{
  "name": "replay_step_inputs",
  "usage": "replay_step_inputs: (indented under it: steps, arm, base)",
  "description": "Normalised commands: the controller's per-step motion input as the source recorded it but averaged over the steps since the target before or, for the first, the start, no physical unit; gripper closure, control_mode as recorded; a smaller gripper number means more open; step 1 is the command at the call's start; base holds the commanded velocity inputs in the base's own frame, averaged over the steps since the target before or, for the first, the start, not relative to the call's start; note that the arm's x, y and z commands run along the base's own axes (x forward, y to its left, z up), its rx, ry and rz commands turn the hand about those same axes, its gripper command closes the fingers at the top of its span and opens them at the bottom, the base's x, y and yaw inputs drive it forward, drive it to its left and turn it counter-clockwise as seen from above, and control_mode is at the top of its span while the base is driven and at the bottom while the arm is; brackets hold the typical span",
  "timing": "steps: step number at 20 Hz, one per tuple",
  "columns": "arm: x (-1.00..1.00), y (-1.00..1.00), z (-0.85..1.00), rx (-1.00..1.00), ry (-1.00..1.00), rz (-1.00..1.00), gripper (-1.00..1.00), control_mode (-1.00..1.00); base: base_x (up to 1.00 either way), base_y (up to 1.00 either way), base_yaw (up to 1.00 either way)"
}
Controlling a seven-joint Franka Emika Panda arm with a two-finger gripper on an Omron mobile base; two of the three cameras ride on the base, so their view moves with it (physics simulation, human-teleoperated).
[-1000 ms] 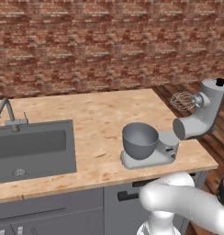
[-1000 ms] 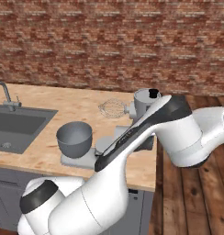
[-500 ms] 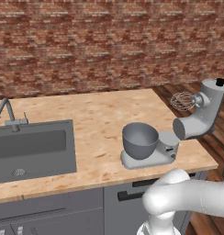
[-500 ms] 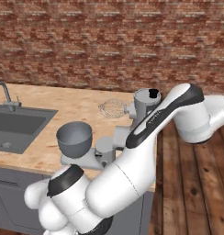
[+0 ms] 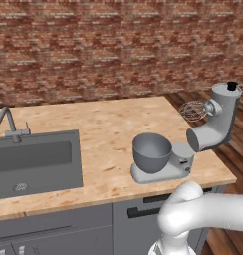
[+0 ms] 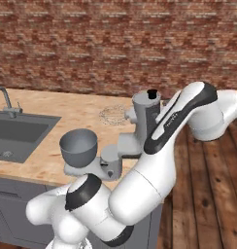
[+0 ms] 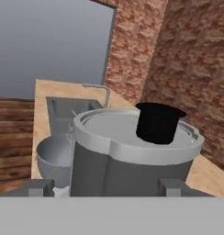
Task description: Close the stand mixer head.
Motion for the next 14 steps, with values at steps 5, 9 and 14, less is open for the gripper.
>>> replay_step_inputs:
  steps: [5, 9, 14]
  arm:
    - [0.13, 1.0, -0.41, -0.18, -0.04, 0.49, -1.0, -1.0]
    - [0.08, 1.0, -0.44, -0.21, 0.0, 0.46, -1.0, -1.0]
    - [0.12, 1.0, -0.55, -0.23, 0.0, 0.38, -1.0, -1.0]
  base:
    - [0.0, 0.0, 0.0]
    - [0.0, 0.0, 0.0]
    - [0.0, 0.0, 0.0]
